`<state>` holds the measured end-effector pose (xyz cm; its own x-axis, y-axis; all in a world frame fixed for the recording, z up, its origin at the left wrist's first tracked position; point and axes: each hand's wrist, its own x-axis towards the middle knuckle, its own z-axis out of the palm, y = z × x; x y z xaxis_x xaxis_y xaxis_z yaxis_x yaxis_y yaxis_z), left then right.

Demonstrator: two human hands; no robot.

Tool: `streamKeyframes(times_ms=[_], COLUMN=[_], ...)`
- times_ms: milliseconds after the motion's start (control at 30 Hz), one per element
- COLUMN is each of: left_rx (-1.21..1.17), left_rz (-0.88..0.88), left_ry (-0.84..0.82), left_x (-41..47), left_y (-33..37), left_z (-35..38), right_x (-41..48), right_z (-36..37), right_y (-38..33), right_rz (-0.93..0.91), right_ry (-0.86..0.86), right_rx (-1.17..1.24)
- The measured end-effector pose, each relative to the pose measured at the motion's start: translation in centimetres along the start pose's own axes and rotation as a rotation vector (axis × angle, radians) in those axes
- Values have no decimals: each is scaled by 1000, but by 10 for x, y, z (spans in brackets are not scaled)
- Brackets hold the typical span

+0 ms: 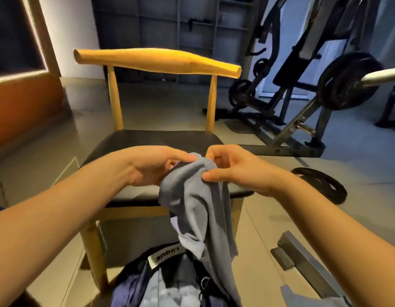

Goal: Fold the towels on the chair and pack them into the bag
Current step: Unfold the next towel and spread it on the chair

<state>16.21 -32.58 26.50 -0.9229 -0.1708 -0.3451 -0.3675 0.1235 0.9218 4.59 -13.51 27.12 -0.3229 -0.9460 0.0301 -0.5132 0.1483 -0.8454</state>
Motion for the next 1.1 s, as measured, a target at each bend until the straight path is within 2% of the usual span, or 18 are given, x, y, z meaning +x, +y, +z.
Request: streamKeyframes(times_ms=[167, 367, 433, 500, 567, 667, 767, 867, 1100], left_rx=[-30, -17, 9, 62, 127, 234, 228, 191, 155], left_rz=[-12, -56, -21, 135, 293, 372, 400, 435, 401], left_ry=[81, 166, 155, 178, 181, 109, 93, 87, 84], left_x=[-2, 4, 4, 3, -3, -12, -14, -16, -23], left_y=[0, -14, -17, -18, -14, -10, -10, -9, -6], left_z=[-12, -10, -9, -13, -18, -21, -25, -32, -44], right_x=[7, 15, 18, 20, 23, 30, 36, 45, 45], right_z=[7, 24, 27, 27, 26, 23, 23, 26, 23], right_y=[1, 0, 1, 5, 9, 15, 18, 22, 20], right_rz=[27, -6, 24, 96, 193, 241, 159, 132, 82], right_ry=[106, 79, 91, 57, 2, -48, -76, 75, 15], right_rx=[-85, -147, -140, -10, 244, 423, 408, 261, 450])
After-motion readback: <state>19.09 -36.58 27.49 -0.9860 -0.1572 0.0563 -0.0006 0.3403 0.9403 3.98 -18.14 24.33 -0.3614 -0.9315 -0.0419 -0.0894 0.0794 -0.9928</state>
